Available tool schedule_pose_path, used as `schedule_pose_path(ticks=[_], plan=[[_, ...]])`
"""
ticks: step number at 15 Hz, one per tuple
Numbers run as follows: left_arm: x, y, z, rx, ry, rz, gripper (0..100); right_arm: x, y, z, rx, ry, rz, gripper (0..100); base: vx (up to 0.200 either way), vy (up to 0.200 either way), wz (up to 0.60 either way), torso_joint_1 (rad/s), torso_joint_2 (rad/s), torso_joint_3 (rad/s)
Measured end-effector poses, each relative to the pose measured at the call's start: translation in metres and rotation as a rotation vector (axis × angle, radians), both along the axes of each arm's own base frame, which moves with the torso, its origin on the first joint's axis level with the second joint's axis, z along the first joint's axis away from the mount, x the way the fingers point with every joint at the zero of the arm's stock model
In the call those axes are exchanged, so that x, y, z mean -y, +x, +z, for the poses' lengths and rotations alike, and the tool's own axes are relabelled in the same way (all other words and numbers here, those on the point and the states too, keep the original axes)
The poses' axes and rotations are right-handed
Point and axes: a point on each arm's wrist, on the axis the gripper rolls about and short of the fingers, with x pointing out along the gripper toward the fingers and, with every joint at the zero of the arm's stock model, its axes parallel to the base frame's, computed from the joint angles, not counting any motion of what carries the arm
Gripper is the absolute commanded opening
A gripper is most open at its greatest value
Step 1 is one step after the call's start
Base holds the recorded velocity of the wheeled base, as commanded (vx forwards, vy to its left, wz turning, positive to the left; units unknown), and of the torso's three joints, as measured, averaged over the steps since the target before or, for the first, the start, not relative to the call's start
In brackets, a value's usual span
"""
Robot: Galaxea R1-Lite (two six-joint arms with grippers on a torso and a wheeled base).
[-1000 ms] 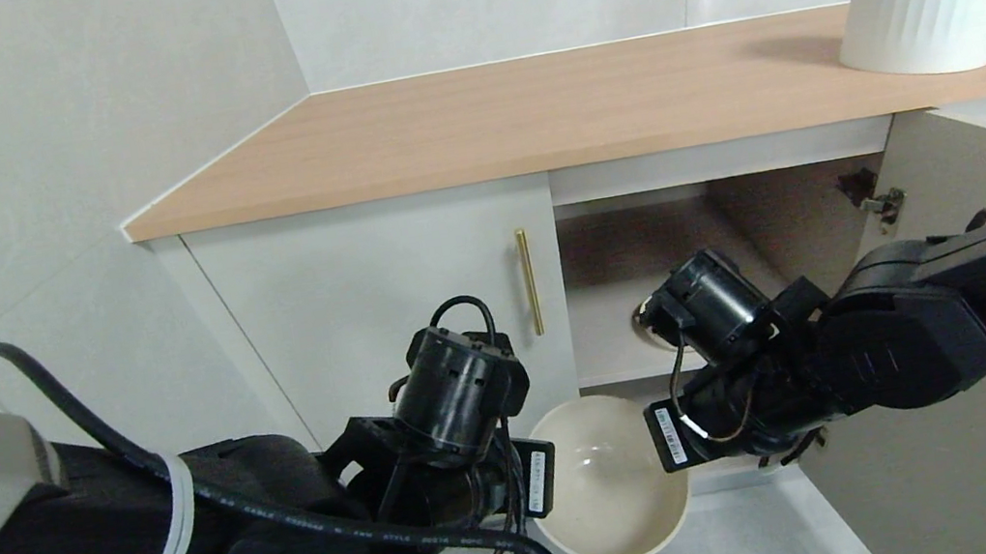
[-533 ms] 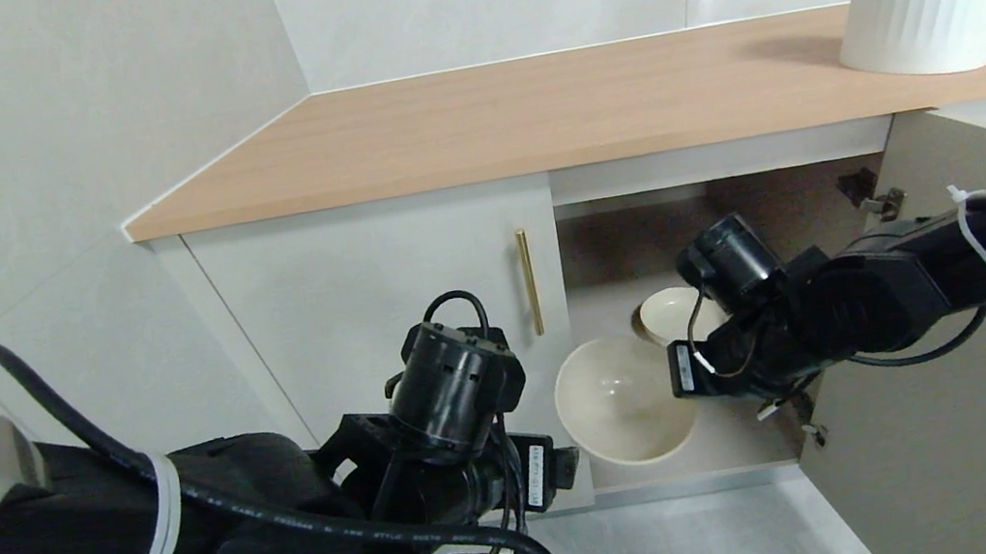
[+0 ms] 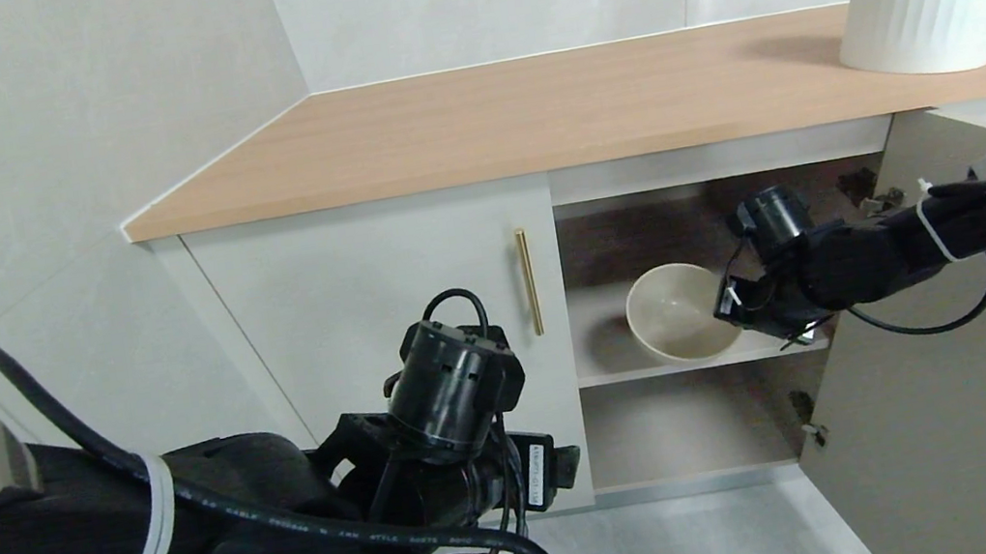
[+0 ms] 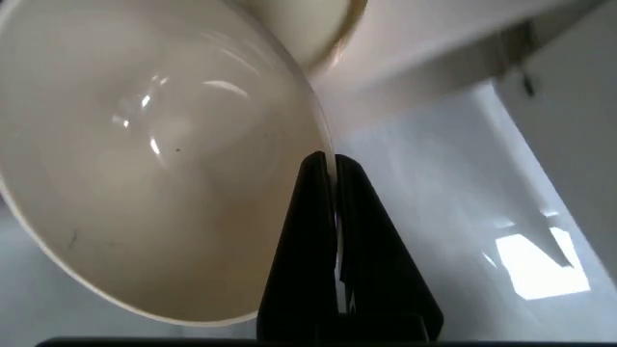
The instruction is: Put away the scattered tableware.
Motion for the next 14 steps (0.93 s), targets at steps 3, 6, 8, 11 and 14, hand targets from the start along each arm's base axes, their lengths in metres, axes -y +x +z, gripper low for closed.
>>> schedule_pose_path(ticks=[3,6,8,11,14], plan=[[0.0,0.0,0.0,0.0,0.0,-0.001,100,0.008,0.016,-0.006,0.045,0.003,-0.042,0,0.0,0.0,0.0,0.0,0.0,0.0],[0.0,0.0,0.0,-0.001,0.0,0.0,100,0.008,0.029,-0.014,0.064,-0.031,-0.089,0,0.0,0.0,0.0,0.0,0.0,0.0],[0.0,0.0,-0.001,-0.003,0.001,-0.002,100,0.011,0.039,-0.018,0.075,-0.029,-0.108,0,0.0,0.0,0.0,0.0,0.0,0.0],[0.001,0.0,-0.002,-0.005,0.002,-0.001,100,0.02,0.051,-0.024,0.087,-0.017,-0.142,0,0.0,0.0,0.0,0.0,0.0,0.0],[0.001,0.001,-0.002,-0.005,0.002,0.0,100,0.025,0.06,-0.028,0.097,-0.014,-0.155,0,0.0,0.0,0.0,0.0,0.0,0.0]])
